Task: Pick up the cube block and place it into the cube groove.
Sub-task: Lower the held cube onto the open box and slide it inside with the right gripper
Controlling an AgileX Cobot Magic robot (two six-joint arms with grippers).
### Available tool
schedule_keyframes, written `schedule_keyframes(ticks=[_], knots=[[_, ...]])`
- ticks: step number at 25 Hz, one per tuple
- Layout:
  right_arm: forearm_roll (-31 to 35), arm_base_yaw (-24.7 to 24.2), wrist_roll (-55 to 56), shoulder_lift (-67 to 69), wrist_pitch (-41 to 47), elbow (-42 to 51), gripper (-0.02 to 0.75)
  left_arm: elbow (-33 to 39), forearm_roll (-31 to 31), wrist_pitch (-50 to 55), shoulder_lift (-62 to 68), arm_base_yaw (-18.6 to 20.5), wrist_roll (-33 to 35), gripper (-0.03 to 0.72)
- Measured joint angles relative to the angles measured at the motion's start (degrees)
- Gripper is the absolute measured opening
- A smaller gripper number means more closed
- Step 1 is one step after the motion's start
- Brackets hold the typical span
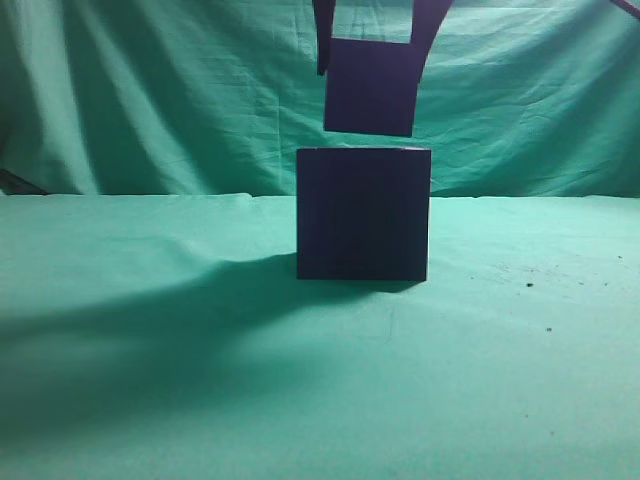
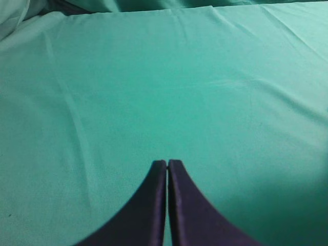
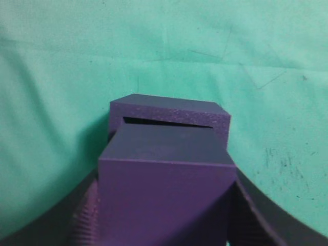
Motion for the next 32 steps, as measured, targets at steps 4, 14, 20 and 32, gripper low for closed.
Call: schedule_keyframes(ticks=[4,14,20,32], knots=[[0.4,0.1,0.0,0.8,0.1,0.0,0.436,0.0,0.0,0.0,0.0,0.0,0.0,0.0],[0.7,0.1,-0.3,1.2,0.0,0.0,0.436,0.0,0.0,0.0,0.0,0.0,0.0,0.0],[1.0,0.1,-0.8,1.2,0.0,0.0,0.436,0.0,0.0,0.0,0.0,0.0,0.0,0.0],[2.6,0.1,-1.0,1.7,-0.3,0.0,0.436,0.0,0.0,0.0,0.0,0.0,0.0,0.0]])
